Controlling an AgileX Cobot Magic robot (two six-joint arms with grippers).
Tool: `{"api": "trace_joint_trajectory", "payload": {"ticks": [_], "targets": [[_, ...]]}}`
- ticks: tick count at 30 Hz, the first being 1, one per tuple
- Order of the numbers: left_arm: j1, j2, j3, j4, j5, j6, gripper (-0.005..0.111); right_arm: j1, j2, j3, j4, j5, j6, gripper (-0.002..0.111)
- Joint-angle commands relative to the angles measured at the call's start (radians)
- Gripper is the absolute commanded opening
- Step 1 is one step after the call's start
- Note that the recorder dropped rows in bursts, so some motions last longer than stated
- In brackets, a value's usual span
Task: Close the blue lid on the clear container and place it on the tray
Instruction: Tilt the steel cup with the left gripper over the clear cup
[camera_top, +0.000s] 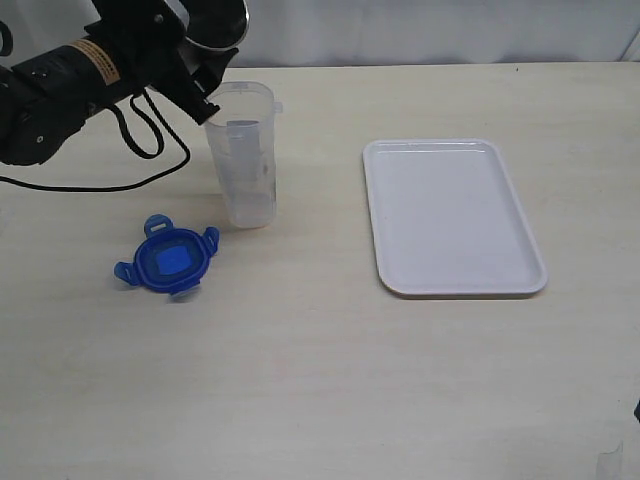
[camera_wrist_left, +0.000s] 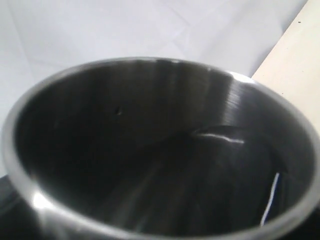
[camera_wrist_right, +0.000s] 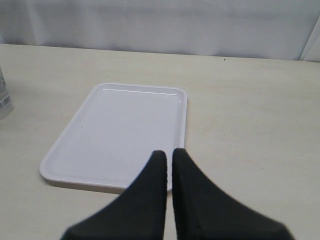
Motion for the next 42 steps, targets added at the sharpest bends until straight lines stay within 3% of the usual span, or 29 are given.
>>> {"api": "trace_joint_trajectory", "payload": {"ticks": [1, 24, 42], "targets": [[0.001, -0.021, -0.018, -0.008, -0.086, 0.044, 0.000, -0.006, -0.004, 0.002, -0.006, -0.001, 0.001, 0.004], [0.001, -0.021, -0.018, -0.001, -0.113, 0.142, 0.000, -0.006, -0.004, 0.002, -0.006, -0.001, 0.001, 0.004], [0.006, -0.021, -0.018, -0.062, -0.107, -0.008, 0.000, -0.006, -0.004, 0.002, -0.006, -0.001, 0.001, 0.004]]}}
